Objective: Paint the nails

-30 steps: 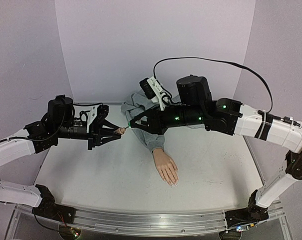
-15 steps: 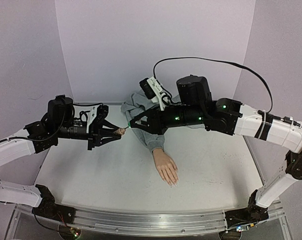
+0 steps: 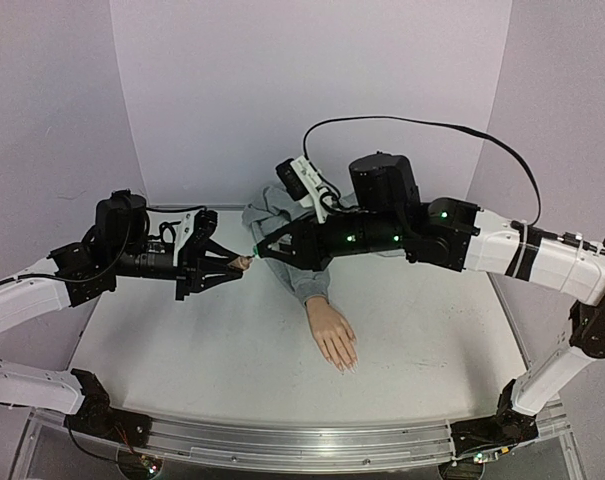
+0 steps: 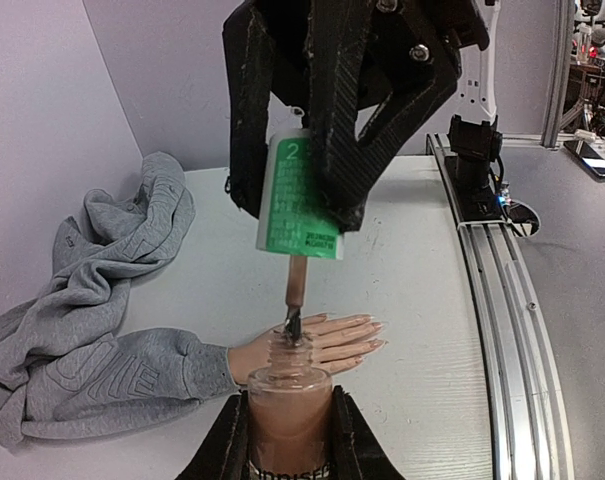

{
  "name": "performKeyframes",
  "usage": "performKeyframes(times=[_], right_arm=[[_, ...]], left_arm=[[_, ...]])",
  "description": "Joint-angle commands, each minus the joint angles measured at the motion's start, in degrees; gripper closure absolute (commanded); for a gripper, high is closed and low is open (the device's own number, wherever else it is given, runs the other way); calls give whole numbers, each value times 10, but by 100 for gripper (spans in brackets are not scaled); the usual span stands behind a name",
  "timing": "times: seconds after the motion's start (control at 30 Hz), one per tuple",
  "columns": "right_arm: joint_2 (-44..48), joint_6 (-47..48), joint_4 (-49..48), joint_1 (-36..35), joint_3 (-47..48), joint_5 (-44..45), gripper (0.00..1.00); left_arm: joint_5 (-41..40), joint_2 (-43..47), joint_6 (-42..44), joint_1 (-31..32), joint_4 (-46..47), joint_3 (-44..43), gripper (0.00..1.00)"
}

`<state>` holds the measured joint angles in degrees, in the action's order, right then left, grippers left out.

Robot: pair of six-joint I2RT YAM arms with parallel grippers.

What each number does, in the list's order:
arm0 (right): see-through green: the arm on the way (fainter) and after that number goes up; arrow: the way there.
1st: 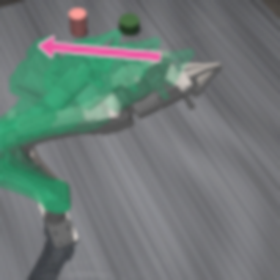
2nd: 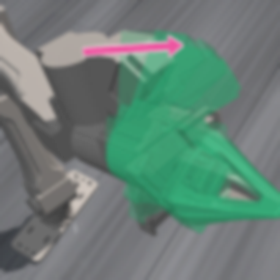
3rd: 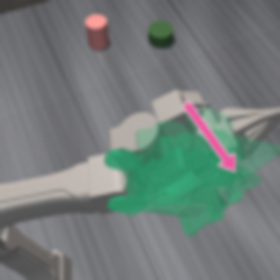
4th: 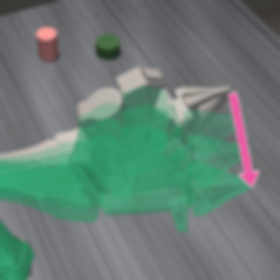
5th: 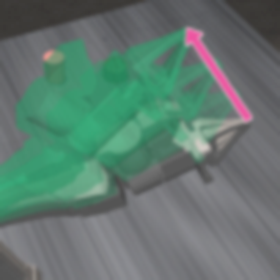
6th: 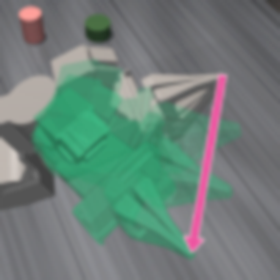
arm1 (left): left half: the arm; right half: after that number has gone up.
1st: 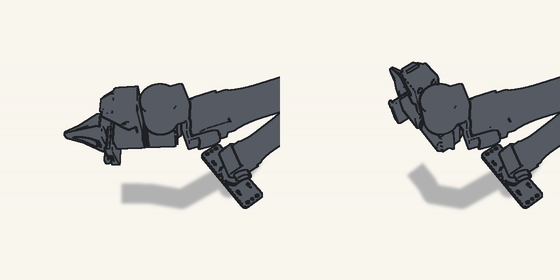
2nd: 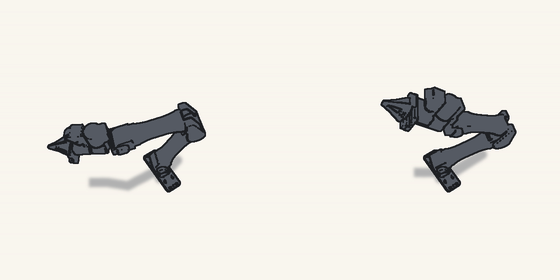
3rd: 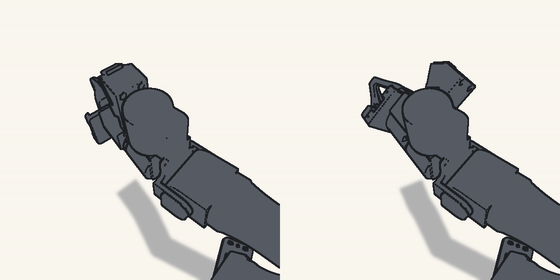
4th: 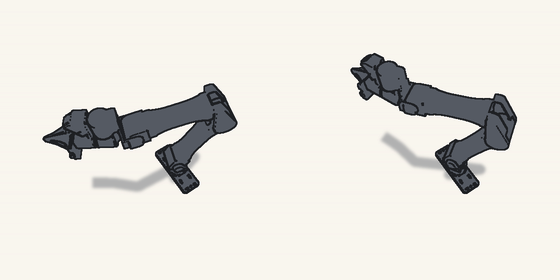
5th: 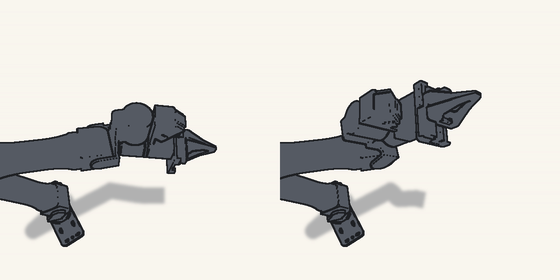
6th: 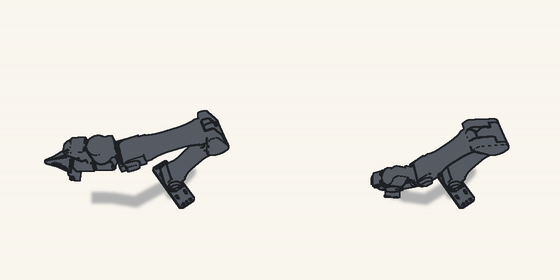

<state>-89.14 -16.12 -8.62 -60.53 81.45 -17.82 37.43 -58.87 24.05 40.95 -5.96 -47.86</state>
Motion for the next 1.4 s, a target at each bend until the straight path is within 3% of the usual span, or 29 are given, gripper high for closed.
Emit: performKeyframes(times=[0.0, 0.8, 0.9, 1.17, 1.27, 1.37], right_arm=[[-10, 2, -28, -2, 11, -7, 100], [-55, 11, -34, -2, 39, -71, 100], [-55, 52, -42, -1, 28, -107, 100], [-71, 236, -58, 17, 9, -237, 100], [-101, 256, -60, 23, 26, -253, 100], [-132, 249, -71, 23, 47, -248, 100]], left_arm=[[10, 21, -2, 3, 31, 0, 100], [28, 30, -2, 3, 31, -1, 100], [38, 32, -5, 3, 31, -2, 100], [164, 19, -43, 3, 45, -15, 100], [133, 23, -58, 3, 71, -5, 100], [38, 42, -62, 3, 98, 13, 100]])
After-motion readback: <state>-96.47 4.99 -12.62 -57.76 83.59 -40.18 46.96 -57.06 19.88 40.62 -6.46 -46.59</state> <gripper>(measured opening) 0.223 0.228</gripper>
